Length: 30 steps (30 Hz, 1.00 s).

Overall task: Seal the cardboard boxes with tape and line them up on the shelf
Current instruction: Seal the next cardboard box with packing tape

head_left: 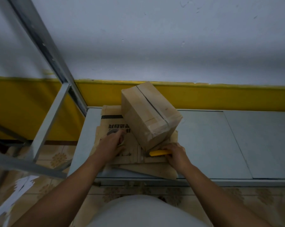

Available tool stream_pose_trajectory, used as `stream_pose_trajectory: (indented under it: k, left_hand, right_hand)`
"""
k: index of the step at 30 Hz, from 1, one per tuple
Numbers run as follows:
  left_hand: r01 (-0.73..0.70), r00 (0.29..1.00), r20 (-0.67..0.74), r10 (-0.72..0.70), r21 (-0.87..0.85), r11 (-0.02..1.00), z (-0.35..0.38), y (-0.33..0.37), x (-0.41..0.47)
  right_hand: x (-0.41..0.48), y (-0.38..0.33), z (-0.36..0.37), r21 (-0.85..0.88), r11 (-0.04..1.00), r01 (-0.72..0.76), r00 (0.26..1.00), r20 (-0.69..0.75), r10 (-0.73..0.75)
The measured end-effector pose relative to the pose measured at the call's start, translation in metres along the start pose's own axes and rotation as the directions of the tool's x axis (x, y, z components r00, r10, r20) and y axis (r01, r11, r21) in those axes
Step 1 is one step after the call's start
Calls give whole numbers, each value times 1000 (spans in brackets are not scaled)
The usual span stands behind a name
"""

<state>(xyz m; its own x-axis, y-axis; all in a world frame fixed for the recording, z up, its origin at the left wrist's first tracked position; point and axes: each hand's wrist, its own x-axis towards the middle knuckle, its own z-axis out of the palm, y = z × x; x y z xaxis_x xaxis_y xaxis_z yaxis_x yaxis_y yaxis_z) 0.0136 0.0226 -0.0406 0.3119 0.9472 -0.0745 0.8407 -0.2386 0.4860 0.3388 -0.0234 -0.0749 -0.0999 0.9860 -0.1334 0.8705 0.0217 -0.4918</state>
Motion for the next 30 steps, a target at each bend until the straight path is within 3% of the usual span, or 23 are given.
stream_pose_trajectory:
  k: [6,9,12,17,20,23,30]
  left_hand:
    - [-47,994,-102,34,-120,992,-1,2,-3]
    - [-186,967,-200,159,-125,975,-17,14,4]
    - [-357,897,-308,317,-83,931,-38,42,20]
    - [-566,800,-244,548,-5,824,-58,81,44]
    - [-638,759,-193,622,-30,769,-61,87,49]
    - [-627,775,-166,610,-80,775,-60,84,50]
    - [-618,784,-160,600,-108,779,-52,72,54]
  right_hand:
    - [-4,-4,-9,123,992,39,998,-61,-32]
    - [-4,-21,-39,292,956,-10,931,-346,116]
    - [-5,-52,-76,292,937,191,825,-564,7]
    - [8,-103,-83,67,926,371,820,-493,-292]
    - [17,-111,-65,11,943,332,839,-460,-290]
    - [22,-108,-54,-3,959,284,845,-471,-251]
    - [16,-99,-50,-18,927,375,810,-481,-337]
